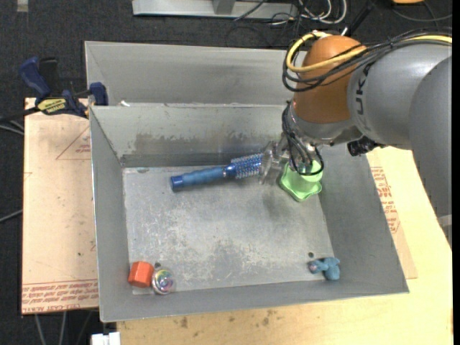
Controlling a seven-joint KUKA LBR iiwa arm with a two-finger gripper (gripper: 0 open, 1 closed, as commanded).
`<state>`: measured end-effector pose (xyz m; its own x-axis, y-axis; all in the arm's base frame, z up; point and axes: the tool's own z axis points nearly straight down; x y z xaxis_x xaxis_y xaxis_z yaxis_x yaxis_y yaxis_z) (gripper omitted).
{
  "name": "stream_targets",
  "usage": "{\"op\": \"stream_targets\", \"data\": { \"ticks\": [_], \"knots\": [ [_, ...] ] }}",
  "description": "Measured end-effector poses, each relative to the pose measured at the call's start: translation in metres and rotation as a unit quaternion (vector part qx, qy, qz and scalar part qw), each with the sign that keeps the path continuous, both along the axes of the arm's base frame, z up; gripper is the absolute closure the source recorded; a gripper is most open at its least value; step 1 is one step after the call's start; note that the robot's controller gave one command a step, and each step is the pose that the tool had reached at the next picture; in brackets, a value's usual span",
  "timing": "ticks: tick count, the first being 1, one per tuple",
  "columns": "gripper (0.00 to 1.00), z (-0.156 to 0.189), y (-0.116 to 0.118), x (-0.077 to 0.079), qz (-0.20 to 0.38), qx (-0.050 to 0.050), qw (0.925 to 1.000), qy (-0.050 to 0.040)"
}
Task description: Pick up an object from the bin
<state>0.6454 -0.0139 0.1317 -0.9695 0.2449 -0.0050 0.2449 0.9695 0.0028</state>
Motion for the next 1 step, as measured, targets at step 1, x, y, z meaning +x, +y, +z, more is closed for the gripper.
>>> {"op": "stream_targets", "data": {
  "ticks": [1],
  "knots": [
    [0.00, 0.0001, -0.0016, -0.0011, -0.001, -0.001, 1.0000, 0.0012]
  ]
}}
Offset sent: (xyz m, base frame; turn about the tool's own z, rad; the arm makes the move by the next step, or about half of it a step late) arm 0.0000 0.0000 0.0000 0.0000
